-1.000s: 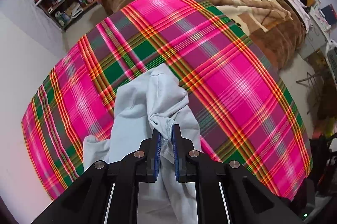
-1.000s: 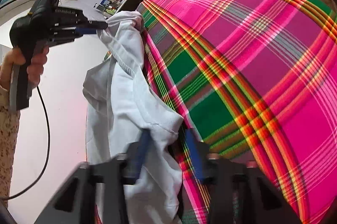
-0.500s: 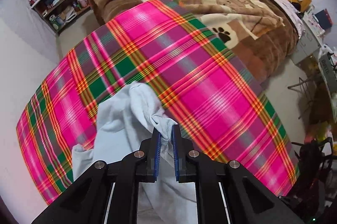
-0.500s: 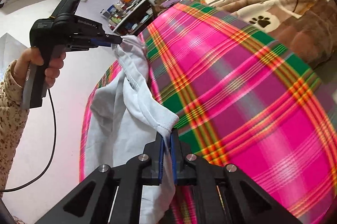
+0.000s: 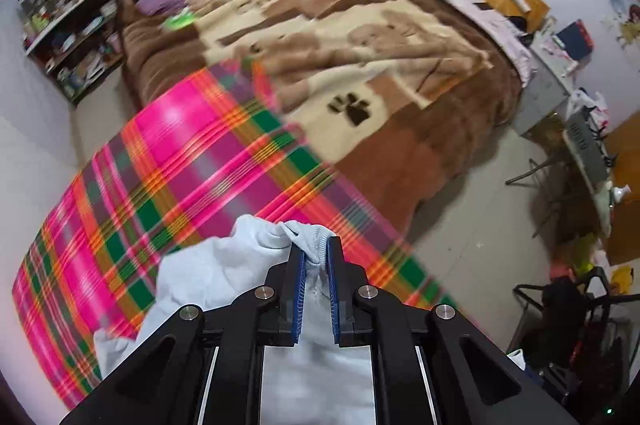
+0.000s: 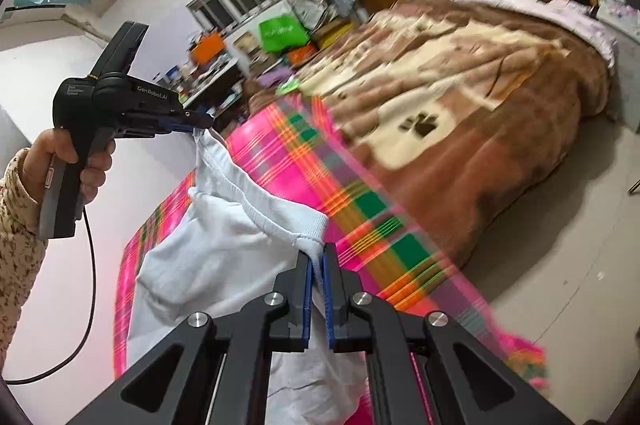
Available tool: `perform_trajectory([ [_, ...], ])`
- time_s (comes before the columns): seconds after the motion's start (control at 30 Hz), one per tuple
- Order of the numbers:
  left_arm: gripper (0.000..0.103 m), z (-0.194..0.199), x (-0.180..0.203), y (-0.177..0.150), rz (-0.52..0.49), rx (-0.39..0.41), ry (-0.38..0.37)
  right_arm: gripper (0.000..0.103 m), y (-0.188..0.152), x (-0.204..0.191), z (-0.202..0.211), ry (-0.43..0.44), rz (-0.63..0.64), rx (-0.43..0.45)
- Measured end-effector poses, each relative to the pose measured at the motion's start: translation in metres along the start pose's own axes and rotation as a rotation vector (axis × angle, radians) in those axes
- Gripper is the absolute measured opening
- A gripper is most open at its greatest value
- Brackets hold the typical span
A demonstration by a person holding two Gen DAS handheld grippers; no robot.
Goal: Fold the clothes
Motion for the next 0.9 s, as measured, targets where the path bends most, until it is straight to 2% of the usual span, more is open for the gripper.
perform_trajectory([
  [0.2,0.011,0.018,0.052,0.045,-0.037,0.055,-0.061,0.005,0.046,0.027,0.036,-0.076,0.017,0.100],
  [0.37,0.011,0.062,0.084,0.093,-0.029,0.147,-0.155,0.005,0.100,0.038,0.075,-0.145,0.063,0.206],
  [0.43,0.011,0.088,0.092,0.109,-0.022,0.203,-0.195,0.005,0.120,0.031,0.097,-0.170,0.100,0.267],
  [0.47,0.010,0.105,0.095,0.119,-0.022,0.254,-0.208,0.005,0.129,0.026,0.108,-0.190,0.119,0.296],
  [0.53,0.010,0.154,0.096,0.138,-0.038,0.408,-0.226,0.005,0.146,0.014,0.127,-0.207,0.152,0.348],
  [0.6,0.010,0.191,0.096,0.141,-0.049,0.476,-0.284,0.005,0.158,-0.002,0.143,-0.204,0.184,0.392],
  [0.67,0.010,0.199,0.089,0.136,-0.044,0.469,-0.279,0.005,0.159,-0.018,0.146,-0.181,0.209,0.397],
  [0.73,0.010,0.188,0.076,0.120,-0.057,0.431,-0.229,0.005,0.155,-0.035,0.142,-0.154,0.229,0.380],
  [0.8,0.010,0.163,0.061,0.097,-0.057,0.371,-0.210,0.005,0.135,-0.048,0.115,-0.124,0.224,0.309],
  [0.9,0.010,0.116,0.024,0.053,0.009,0.249,-0.195,0.005,0.105,-0.067,0.077,-0.077,0.214,0.202],
])
Point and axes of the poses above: each gripper's, at about its wrist camera, not at the fingertips, and z roughly against the way its jaws point, x to its right, y to its top, the point moved 9 cm from there along -z, roughly the way its jaws point
